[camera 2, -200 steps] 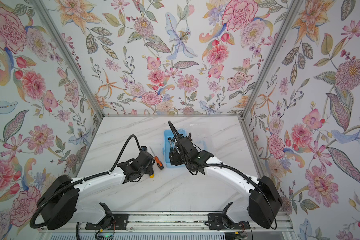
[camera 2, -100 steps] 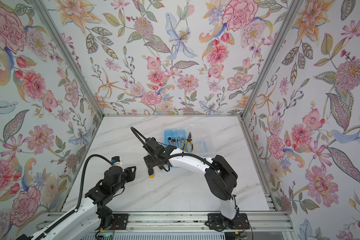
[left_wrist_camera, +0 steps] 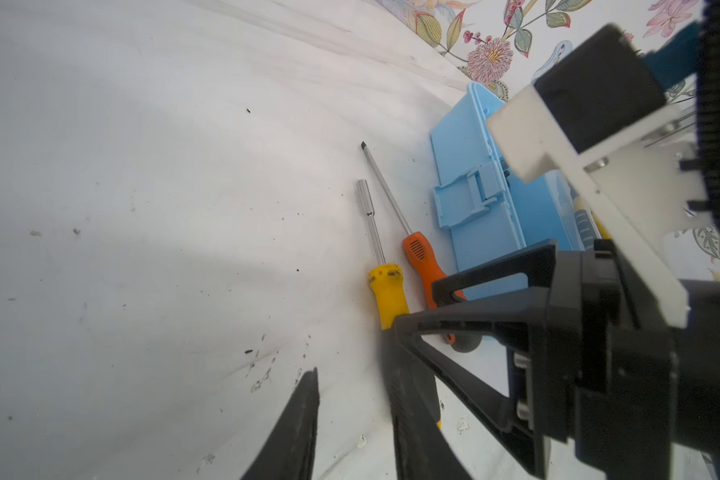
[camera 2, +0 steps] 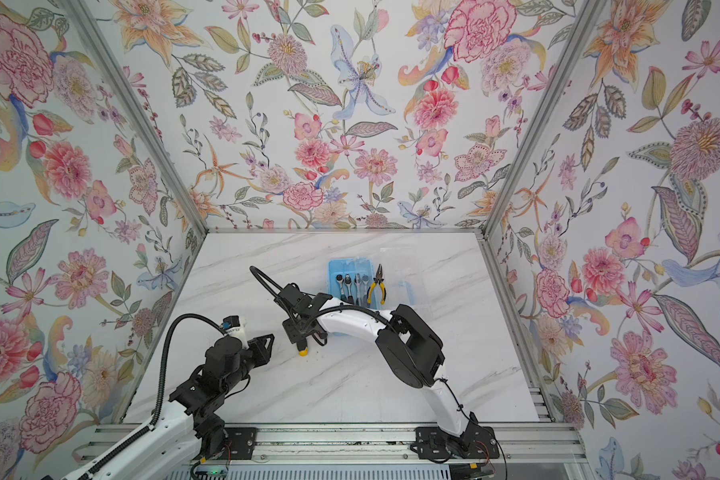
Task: Pack the tool kit
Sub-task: 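Grasp the yellow-handled nut-driver screwdriver by its handle with the right gripper, then lift the yellow screwdriver and carry it over the blue box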
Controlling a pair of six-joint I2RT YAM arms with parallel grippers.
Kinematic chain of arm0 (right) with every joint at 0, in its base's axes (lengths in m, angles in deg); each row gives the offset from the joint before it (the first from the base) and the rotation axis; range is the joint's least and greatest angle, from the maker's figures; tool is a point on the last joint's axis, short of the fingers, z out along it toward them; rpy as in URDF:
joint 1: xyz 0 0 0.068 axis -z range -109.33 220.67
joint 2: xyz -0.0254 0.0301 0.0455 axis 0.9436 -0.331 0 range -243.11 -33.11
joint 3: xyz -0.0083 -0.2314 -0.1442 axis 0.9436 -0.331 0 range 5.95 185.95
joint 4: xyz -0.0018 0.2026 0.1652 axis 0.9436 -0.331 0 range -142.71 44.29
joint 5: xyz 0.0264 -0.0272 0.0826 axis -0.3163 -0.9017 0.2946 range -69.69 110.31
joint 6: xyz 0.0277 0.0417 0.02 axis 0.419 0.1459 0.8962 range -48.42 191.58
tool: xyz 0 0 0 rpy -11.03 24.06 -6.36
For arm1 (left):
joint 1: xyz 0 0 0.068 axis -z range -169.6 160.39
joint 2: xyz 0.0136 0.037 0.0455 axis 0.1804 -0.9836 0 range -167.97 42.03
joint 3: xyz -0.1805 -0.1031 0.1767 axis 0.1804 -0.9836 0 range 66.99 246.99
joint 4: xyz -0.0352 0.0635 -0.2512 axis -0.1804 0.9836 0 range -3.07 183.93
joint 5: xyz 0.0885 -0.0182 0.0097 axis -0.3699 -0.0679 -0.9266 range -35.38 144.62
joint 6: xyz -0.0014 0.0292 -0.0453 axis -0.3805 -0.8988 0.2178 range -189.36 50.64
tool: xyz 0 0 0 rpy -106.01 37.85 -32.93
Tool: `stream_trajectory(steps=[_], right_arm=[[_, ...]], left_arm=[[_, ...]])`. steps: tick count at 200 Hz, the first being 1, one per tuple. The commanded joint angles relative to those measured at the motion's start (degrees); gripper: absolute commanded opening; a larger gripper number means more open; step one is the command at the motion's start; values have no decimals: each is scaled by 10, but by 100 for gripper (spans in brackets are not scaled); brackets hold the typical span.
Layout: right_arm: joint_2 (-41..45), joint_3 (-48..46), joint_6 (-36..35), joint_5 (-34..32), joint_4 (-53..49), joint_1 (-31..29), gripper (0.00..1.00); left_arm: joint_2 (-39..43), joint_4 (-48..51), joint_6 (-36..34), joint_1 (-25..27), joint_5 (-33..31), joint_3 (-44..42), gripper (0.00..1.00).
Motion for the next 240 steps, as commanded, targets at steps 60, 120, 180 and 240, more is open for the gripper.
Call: stream_trajectory(steps=[60,120,180,240], right_arm=[[-73,69,0,-23,-45,-1,48],[-98,83,2,-35,-56,1,32],[-77,82,5,-31,-57,-1,0],[52,74,-17,-62,-51,0,0]], left_arm=[[7,-7,4,-6,5,-18,32],[3,-4,-2,-6,1,-11,31],[0,2,-8,-7,1,2,29],[0,21,-25,-7,-8,35,29]])
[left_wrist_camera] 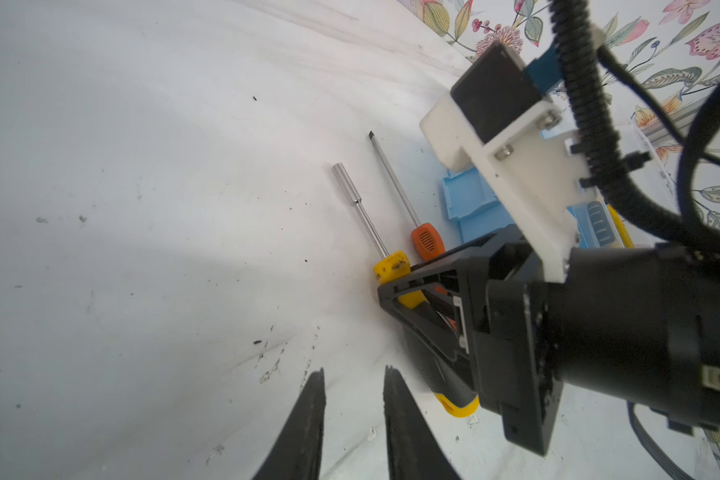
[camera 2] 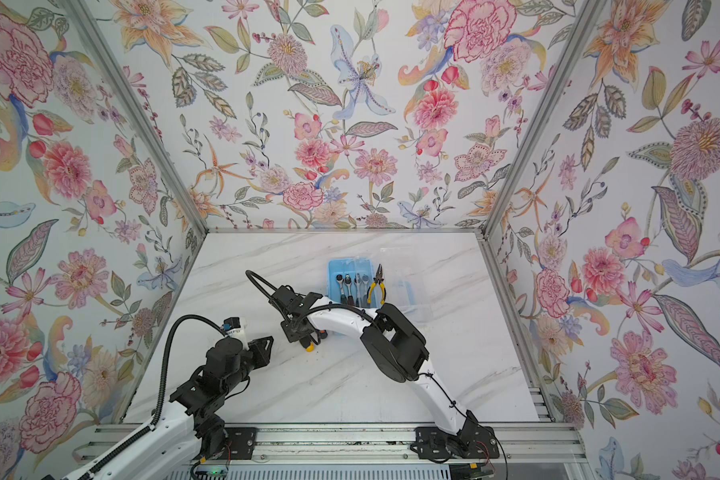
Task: Pack the tool kit
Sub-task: 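Lift the yellow screwdriver and carry it over the blue box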
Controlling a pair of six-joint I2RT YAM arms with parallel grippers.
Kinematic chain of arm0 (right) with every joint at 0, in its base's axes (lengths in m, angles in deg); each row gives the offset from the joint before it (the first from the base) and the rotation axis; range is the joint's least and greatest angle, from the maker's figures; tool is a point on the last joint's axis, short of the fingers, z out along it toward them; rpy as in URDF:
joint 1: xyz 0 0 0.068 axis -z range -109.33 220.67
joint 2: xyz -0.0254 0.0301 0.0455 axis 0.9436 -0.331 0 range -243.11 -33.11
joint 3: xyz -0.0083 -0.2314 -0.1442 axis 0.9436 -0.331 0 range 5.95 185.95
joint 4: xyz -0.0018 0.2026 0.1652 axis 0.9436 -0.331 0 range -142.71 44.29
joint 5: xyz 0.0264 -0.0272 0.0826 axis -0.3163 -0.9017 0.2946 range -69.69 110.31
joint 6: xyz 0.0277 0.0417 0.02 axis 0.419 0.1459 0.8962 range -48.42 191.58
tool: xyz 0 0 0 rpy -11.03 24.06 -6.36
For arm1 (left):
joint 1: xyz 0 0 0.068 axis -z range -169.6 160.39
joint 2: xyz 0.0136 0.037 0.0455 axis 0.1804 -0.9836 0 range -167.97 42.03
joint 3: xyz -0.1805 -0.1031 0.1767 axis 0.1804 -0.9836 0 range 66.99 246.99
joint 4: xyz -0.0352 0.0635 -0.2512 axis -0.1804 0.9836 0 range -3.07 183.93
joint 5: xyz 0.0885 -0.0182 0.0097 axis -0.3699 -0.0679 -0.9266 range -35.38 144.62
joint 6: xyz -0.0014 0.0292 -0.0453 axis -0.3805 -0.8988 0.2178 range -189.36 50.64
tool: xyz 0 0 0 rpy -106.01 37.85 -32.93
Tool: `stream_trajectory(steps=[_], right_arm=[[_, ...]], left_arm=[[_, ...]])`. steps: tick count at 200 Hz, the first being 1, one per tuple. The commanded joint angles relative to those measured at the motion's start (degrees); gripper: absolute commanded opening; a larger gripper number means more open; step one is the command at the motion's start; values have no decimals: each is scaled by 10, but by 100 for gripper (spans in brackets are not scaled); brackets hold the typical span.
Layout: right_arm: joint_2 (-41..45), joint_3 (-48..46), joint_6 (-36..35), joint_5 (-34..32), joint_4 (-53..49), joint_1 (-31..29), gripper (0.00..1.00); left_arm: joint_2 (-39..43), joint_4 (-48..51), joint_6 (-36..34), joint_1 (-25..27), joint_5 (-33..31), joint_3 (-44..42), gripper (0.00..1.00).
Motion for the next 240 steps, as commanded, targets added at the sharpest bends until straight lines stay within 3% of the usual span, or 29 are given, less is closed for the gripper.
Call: stream_trajectory(steps=[1,38,117,170,240], right_arm=[[108,2,-17,-33,-1,0,0],[222,-48,-54,-100,-6,25,0],[408,-206,-138,-143,-13,216,0],[415,-258,-139,-97,10,323,0],[349,-259,-120,-37,47,348,0]], left_arm=[[-3,9,-22,-6,-7,27,29],[-63,-33,-29,-6,1,51,34],[-289,-161,-54,28,41,181,46],[-383,-198,-50,51,63,230,46],[-401,-217,-35,55,67,213,45]])
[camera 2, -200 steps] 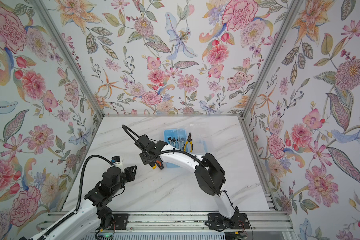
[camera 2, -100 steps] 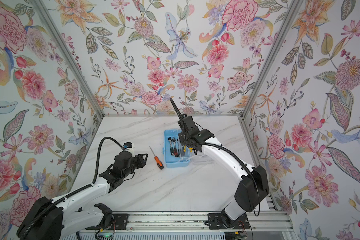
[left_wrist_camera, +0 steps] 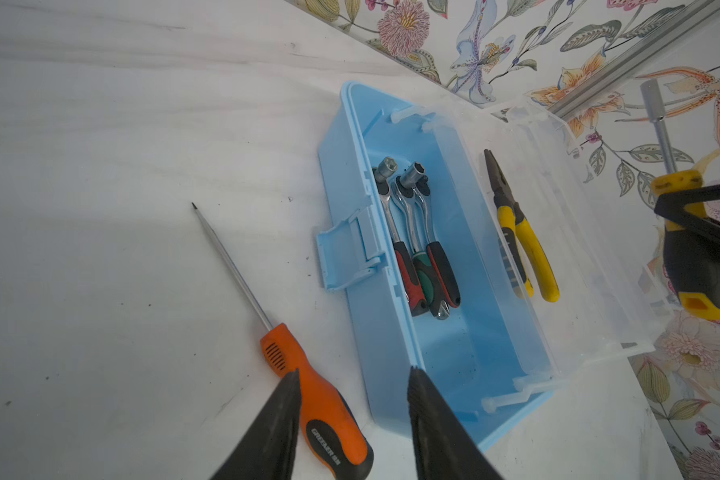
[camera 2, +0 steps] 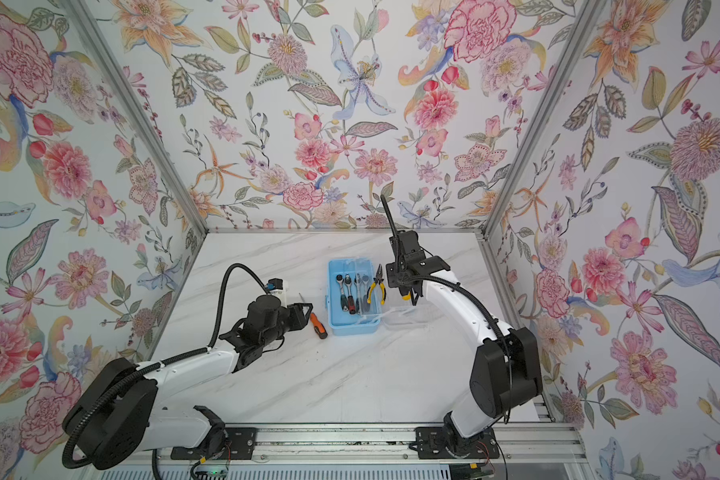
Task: Pack the tool kit
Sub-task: 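Lift the yellow screwdriver and carry it over the blue box, then lower the yellow screwdriver into the box and open the right gripper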
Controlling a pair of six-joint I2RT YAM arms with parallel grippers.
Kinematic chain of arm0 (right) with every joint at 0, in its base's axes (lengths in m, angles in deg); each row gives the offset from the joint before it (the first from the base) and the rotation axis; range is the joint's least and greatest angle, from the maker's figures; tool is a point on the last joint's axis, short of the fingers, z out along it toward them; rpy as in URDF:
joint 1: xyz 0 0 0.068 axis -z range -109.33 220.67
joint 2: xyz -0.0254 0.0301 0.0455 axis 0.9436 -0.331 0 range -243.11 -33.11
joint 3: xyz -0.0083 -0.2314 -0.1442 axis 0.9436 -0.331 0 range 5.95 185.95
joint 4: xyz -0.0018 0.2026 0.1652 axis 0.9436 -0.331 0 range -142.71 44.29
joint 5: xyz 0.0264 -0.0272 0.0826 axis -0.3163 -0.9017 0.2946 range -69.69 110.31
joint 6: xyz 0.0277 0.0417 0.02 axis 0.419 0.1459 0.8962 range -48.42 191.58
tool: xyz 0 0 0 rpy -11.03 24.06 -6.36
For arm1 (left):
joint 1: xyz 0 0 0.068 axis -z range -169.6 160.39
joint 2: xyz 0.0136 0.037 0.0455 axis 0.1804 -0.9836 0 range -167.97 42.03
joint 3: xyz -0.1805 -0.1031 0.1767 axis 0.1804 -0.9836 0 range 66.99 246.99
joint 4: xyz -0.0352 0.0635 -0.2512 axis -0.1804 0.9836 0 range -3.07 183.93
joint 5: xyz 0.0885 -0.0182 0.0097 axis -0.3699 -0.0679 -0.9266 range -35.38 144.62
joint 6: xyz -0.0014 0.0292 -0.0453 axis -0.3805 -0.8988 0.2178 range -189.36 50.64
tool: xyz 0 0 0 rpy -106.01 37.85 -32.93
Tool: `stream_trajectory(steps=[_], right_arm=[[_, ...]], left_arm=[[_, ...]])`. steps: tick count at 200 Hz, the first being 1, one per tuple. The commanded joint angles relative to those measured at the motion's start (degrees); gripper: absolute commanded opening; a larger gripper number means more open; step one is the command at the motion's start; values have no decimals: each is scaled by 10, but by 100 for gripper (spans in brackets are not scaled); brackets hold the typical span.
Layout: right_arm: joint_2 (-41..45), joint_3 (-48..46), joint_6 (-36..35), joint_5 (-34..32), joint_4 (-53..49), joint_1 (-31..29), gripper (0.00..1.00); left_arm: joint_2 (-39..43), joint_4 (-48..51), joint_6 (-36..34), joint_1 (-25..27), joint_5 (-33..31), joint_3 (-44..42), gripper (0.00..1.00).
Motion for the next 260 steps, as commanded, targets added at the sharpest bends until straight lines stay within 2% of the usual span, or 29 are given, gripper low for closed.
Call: stream_trajectory(steps=[1,97,133,151,192,222,240,260], right_arm=[[-18,1,7,24,27,-1,0],[-55,-13,24,10,12,-12,0],[-60,-17,27,6,3,-15,11],[-63,-15,28,6,-1,-15,20],[-54,-6,28,-4,-16,-22,50],[-30,28,36,-39,-43,-58,51],[-13,49,34,-59,-44,-110,50],[-19,82,33,-49,-46,-170,51]], left_arm=[[-6,-20,5,5,9,-2,45],[-29,4,-1,5,-7,5,47],[-44,24,-7,5,-16,17,48],[-49,31,-10,5,-20,21,49],[-28,25,-5,4,-24,7,49],[23,-9,6,-1,-22,-32,48],[77,-48,19,-3,-22,-78,48],[130,-53,19,-4,-26,-111,47]])
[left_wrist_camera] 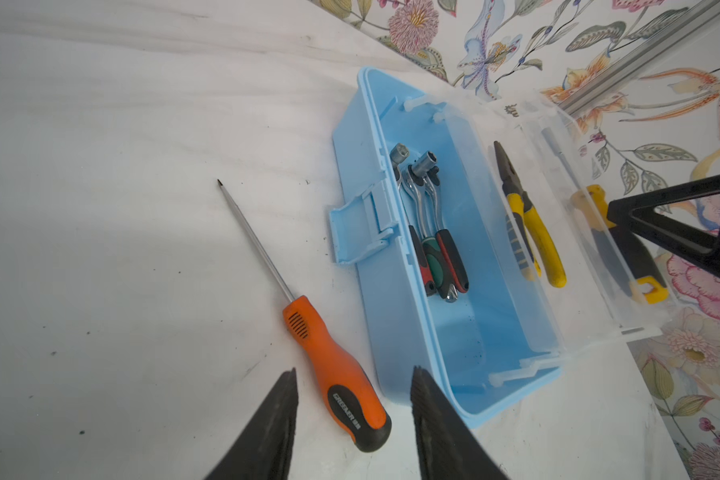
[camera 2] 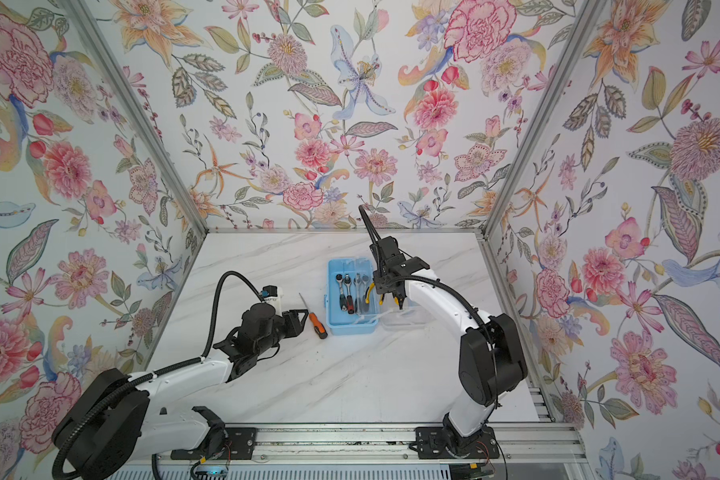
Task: Pack the tool kit
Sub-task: 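Lower the yellow screwdriver into the box and open the right gripper, then move the right gripper back and grasp the orange-handled screwdriver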
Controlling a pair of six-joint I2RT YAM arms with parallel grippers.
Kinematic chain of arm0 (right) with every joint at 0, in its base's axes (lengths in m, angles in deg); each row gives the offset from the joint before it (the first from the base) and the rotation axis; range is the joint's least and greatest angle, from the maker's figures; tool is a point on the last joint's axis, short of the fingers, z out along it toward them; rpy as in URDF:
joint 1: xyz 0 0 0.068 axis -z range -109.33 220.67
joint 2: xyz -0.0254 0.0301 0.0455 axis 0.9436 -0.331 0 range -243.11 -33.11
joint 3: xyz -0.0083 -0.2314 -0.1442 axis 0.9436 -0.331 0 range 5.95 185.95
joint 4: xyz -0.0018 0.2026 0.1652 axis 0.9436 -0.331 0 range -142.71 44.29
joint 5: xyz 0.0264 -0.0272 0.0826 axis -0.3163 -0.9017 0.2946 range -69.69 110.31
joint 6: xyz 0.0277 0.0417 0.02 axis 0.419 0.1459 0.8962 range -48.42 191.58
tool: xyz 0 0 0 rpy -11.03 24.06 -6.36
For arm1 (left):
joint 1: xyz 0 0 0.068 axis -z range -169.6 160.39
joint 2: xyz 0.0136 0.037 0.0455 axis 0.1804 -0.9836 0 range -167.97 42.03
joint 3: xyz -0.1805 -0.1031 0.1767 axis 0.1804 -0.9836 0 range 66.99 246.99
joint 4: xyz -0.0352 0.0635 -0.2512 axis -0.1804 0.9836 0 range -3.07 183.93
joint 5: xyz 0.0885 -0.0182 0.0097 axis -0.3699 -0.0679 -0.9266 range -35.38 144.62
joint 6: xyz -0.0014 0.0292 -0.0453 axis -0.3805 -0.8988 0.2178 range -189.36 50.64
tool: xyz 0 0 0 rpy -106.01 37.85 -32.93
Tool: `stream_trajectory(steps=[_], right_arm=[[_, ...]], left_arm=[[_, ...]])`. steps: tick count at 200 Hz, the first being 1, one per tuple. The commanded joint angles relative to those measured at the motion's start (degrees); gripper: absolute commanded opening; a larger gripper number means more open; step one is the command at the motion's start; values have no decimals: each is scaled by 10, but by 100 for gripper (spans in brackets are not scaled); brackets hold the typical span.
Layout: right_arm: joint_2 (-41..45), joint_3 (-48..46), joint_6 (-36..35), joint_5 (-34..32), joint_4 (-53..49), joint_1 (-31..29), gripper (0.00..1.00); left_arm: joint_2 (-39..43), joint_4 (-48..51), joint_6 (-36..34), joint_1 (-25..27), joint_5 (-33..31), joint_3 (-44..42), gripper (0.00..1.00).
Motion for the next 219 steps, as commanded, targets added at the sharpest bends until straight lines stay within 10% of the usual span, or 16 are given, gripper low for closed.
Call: stream_trajectory(steps=[1,111,219], right_arm=[[17,47,1,12,-12,-77,51],[-227,221,-35,94,-42,-202,54],[-350,290,-39,96,-81,-201,50]], left_arm=[[56,-35,9,-3,-17,-36,47],[277,14,45,-2,-30,-176,45],[236,-19,38,-2,-21,-174,44]])
